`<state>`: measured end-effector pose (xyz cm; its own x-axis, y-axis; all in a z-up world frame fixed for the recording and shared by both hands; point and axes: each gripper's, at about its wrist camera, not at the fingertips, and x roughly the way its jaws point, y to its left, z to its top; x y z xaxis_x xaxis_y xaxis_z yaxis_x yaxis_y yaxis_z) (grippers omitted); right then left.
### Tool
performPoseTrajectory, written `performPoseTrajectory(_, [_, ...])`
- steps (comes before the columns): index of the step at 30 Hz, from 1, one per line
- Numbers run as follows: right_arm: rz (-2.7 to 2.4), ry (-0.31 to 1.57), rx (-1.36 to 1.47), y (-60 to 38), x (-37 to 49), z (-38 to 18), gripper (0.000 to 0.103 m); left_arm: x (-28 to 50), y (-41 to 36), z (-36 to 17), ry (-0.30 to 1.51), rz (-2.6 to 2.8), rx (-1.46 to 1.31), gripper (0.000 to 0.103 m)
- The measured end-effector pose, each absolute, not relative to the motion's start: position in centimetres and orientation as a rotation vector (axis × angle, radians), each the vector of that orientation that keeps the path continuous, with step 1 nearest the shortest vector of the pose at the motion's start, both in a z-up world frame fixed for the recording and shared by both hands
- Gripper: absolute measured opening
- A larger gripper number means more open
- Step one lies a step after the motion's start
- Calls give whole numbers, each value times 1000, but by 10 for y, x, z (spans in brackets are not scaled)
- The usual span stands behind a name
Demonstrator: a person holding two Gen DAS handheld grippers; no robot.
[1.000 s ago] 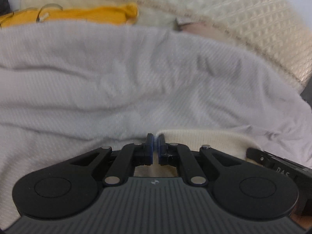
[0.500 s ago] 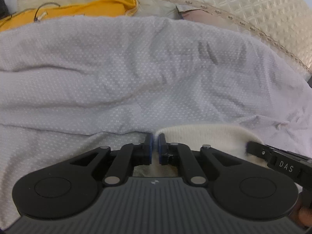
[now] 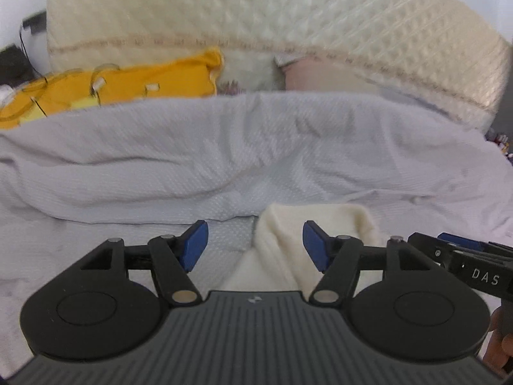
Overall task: Fold large clothes
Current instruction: 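Lower the sweater onto the bed with both grippers and open them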
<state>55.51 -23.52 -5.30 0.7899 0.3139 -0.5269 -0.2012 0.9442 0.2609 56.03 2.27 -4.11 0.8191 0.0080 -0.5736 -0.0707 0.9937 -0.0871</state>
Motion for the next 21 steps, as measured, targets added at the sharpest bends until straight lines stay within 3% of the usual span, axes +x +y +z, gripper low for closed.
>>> performPoseTrajectory(12, [331, 419, 129, -239, 333, 45, 61, 310, -8, 43, 452, -11, -65, 70])
performPoseTrajectory(21, [320, 425, 169, -250, 199, 52, 61, 151, -25, 26, 479, -66, -115, 70])
